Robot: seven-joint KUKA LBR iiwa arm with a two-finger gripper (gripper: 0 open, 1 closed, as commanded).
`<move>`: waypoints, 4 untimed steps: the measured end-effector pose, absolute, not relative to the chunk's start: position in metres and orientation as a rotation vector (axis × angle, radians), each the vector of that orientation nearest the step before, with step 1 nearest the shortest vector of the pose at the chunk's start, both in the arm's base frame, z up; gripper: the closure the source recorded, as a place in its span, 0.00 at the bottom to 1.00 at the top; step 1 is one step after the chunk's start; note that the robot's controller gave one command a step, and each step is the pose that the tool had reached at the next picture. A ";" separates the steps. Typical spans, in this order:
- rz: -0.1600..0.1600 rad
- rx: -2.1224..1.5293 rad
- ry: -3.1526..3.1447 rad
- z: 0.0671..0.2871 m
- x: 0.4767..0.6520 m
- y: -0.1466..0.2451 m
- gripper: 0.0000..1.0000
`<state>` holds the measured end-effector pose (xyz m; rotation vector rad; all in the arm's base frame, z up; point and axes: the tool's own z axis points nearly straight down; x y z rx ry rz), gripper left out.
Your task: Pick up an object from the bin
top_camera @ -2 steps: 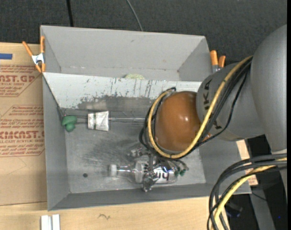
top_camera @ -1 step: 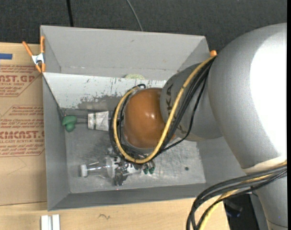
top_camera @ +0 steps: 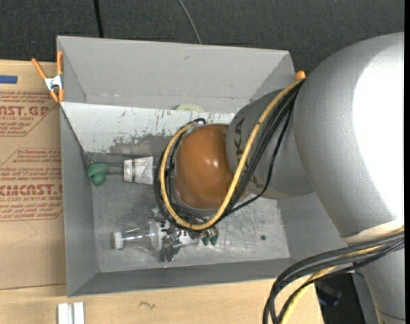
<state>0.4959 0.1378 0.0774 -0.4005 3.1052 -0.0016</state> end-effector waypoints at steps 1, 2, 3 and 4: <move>-0.002 -0.401 3.108 0.081 0.495 0.137 1.00; -0.002 -0.403 3.120 0.098 0.491 0.138 1.00; -0.001 -0.405 3.120 0.120 0.491 0.138 1.00; 0.001 -0.404 3.114 0.137 0.493 0.138 1.00</move>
Offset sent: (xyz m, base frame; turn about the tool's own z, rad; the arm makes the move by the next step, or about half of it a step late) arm 0.0001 -0.0001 0.0923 0.0000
